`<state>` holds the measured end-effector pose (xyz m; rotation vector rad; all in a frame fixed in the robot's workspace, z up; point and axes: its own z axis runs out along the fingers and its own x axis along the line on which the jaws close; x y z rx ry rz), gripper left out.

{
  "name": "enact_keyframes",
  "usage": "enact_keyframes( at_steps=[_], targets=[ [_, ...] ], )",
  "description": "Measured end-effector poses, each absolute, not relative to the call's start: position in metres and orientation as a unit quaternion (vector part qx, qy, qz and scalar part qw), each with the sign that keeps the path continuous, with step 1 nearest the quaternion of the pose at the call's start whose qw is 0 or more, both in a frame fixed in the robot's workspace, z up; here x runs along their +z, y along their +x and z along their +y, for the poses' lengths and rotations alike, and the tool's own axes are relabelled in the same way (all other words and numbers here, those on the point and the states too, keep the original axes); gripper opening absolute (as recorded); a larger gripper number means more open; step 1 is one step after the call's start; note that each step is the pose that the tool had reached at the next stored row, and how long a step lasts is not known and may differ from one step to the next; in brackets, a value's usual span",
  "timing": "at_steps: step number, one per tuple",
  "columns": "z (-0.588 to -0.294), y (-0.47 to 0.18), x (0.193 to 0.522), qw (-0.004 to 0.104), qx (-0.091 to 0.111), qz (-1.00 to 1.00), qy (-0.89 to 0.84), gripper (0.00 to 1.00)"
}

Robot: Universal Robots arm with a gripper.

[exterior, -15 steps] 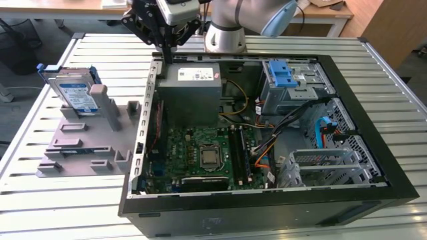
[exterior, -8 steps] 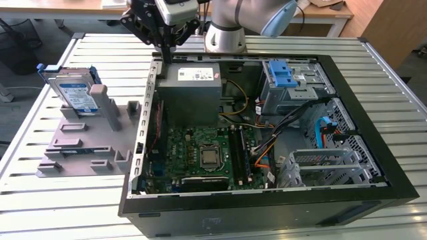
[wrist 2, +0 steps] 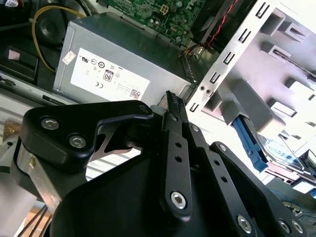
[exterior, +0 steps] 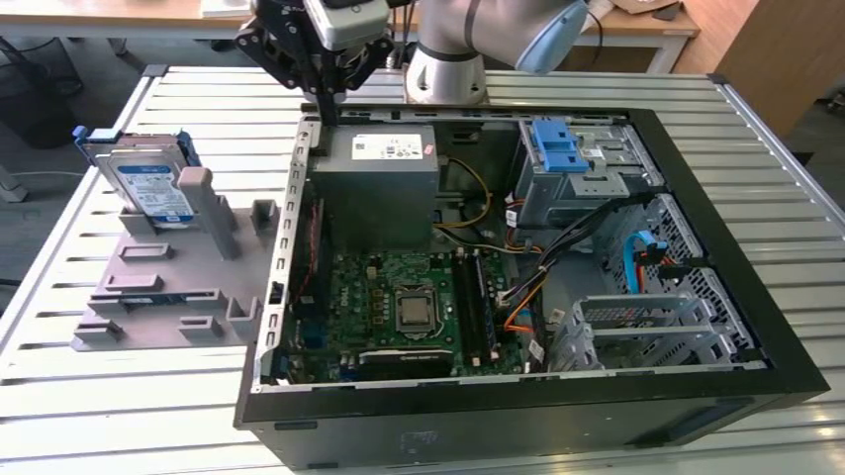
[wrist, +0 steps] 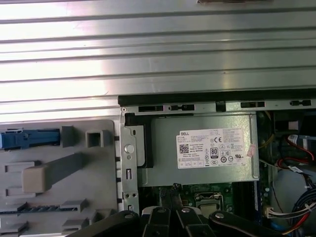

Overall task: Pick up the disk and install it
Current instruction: 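Reach for the disk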

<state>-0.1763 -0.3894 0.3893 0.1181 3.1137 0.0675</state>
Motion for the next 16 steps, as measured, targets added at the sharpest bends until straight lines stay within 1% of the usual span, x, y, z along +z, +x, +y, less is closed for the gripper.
enact_keyframes(
  at_steps=[16],
  targets=[
    [-0.386,-0.190,0.388,0.013,0.022,0.999,0.038,0.11]
  ],
)
